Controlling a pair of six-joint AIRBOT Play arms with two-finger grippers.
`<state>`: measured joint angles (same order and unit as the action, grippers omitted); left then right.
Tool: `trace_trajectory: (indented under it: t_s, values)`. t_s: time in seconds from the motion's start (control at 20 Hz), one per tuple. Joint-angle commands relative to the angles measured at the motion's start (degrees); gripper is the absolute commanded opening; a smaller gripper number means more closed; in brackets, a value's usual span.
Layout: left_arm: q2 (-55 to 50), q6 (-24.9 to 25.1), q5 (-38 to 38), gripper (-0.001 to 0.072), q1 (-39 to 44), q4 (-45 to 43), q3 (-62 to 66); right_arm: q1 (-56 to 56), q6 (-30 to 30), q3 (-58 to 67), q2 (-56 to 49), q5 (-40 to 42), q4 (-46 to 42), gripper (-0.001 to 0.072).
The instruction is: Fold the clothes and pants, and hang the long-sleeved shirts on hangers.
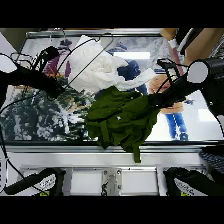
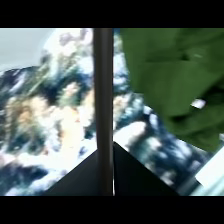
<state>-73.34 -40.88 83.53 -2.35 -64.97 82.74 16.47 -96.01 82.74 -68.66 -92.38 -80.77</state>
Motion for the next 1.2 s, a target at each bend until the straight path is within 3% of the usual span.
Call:
trace_trajectory:
  t_s: [0.0, 0.15, 0.4, 0.7, 1.15]
  values:
    - [4.26, 6.99, 12.63, 0.0015, 0.13, 4.96, 0.02, 0.04, 0.00, -0.02, -0.04, 0.00, 0.00, 0.0016]
    - [8.41, 20.74, 17.99, 0.0013, 0.11, 4.98, -3.58, 0.04, 0.00, -0.02, -0.04, 0.00, 0.00, 0.0016]
    - [19.30, 27.30, 15.26, 0.0013, 0.04, 4.50, -20.94, 0.04, 0.00, -0.02, -0.04, 0.00, 0.00, 0.0016]
    - [22.51, 27.63, 11.52, 0.0013, 0.11, 4.46, -29.31, 0.04, 0.00, -0.02, -0.04, 0.00, 0.00, 0.0016]
    - [8.72, 29.16, 8.63, 0.0013, 1.25, 4.11, -23.43, 0.04, 0.00, -0.02, -0.04, 0.02, 0.00, 0.0016]
